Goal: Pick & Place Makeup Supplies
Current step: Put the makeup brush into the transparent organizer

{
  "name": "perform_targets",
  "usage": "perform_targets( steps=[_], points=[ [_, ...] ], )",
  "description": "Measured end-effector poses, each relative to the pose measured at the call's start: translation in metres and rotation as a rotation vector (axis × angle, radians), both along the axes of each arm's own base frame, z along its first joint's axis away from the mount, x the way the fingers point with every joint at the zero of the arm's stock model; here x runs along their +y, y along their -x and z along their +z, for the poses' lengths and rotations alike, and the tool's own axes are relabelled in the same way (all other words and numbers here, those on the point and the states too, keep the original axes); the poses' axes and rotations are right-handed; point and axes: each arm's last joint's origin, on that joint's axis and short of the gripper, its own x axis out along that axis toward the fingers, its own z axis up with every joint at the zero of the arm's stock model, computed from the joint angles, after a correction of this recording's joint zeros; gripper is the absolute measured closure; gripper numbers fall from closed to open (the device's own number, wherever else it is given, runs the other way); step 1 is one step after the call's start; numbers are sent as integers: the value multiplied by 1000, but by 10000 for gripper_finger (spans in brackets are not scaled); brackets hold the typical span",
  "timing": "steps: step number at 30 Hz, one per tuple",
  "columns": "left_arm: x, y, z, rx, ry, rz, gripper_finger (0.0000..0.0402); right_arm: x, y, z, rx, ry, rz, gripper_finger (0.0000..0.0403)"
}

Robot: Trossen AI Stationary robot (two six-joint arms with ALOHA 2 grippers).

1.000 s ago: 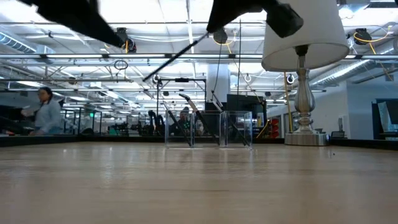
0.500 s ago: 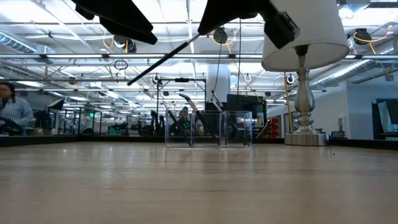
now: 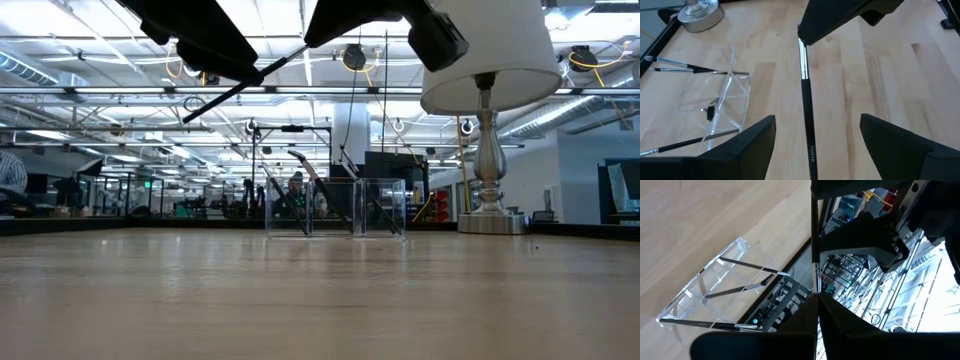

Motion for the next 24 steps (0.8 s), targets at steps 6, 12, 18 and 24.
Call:
perform_targets(
  steps=[6, 12, 18, 24],
  points=[
    [9, -3, 0, 0, 6, 35, 108, 1, -2, 1, -11, -6, 9, 403],
    [18, -7, 0, 11, 50, 39, 110, 3, -4, 3, -20, -3, 25, 403],
    [20, -8, 0, 11, 63, 50, 178, 3, -4, 3, -19, -11, 30, 403],
    [19, -7, -1, 29, 65, 0, 282, 5, -6, 3, -17, -62, 59, 403]
  ],
)
